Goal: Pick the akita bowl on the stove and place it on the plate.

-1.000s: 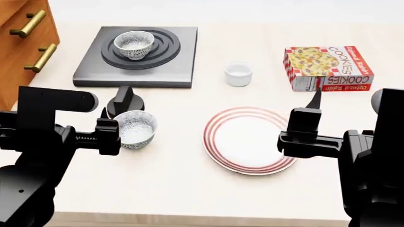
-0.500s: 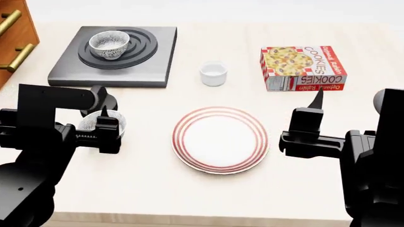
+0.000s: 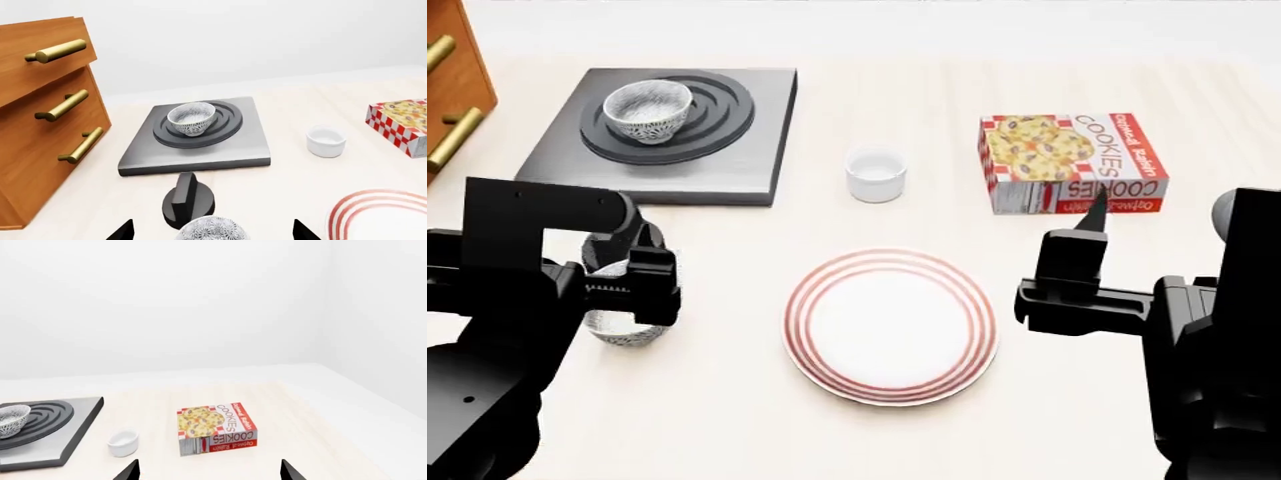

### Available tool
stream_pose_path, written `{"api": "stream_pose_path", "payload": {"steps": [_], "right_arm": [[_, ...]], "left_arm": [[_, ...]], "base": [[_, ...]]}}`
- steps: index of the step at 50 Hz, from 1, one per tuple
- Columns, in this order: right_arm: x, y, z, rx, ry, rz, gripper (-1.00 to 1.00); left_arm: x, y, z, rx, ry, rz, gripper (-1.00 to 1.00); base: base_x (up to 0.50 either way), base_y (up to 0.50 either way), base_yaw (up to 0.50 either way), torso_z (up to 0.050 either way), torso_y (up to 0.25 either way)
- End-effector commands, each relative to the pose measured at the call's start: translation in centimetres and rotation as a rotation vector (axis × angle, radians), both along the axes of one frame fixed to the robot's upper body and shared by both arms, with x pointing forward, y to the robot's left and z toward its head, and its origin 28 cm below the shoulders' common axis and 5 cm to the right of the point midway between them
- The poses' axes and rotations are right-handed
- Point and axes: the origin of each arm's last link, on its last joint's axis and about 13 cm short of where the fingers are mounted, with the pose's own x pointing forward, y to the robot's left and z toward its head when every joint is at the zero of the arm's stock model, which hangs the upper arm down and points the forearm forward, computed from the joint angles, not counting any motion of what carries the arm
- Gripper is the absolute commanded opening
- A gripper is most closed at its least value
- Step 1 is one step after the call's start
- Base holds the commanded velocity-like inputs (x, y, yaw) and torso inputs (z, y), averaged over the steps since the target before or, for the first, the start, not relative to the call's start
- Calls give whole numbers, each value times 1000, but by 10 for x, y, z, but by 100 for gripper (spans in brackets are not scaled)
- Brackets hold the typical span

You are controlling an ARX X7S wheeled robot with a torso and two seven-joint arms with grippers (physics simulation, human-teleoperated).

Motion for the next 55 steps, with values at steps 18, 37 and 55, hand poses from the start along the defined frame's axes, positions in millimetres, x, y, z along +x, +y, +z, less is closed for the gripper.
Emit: {"api": "stream_pose_path", "payload": {"steps": [18,37,55], "right_arm": [[0,-1,0,21,-1,-1,100],[1,-1,-1,19,0,-2,100],[0,-1,0,19,0,-2,100]], "left_arm": [[0,0,2,-32,-18,-15,100],[0,0,2,-28,-19,-18,100],[-1,1,4,-27,-21,-16,100]], "base": [[346,-19,0,0,0],[346,-18,0,0,1],[346,-18,0,0,0]]}}
